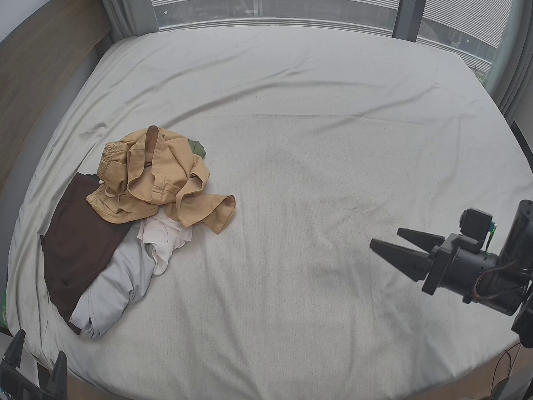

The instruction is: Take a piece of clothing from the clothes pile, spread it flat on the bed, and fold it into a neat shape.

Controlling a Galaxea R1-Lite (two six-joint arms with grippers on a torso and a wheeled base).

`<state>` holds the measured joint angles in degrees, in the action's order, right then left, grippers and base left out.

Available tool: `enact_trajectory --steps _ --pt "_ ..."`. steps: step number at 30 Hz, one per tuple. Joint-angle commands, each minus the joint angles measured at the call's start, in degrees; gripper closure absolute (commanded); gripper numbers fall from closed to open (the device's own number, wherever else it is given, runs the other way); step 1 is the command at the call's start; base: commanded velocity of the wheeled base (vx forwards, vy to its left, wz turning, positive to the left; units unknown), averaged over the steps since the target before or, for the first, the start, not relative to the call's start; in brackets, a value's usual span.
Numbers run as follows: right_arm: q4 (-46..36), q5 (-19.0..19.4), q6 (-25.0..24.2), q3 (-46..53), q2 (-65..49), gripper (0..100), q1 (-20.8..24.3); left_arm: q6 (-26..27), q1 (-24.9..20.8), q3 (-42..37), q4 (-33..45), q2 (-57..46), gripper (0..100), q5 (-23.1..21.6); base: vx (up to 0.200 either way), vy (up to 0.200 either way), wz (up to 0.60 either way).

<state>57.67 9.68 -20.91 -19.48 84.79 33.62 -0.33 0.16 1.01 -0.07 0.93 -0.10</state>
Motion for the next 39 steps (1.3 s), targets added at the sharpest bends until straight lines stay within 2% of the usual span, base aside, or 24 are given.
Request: enact_trajectory --steps 1,17,31,39 --pt "0.25 0.08 -0.80 -0.21 5.39 0 2.33 -0.02 0.02 -1.01 -0.01 -0.93 0 0.01 0.000 0.000 0.00" --pt "2.97 1.92 -0.80 -5.30 17.43 0 4.61 -0.02 0.02 -1.01 -0.01 -0.93 0 0.01 0.000 0.000 0.00" --pt "2.00 1.31 -0.63 -19.81 28.42 0 8.74 -0.02 -0.07 -1.01 -0.01 -0.93 0 0.01 0.000 0.000 0.00" --pt "-2.83 1.31 -0.63 -28.16 33.25 0 9.53 -0.02 -0.07 -1.01 -0.01 -0.93 0 0.01 0.000 0.000 0.00"
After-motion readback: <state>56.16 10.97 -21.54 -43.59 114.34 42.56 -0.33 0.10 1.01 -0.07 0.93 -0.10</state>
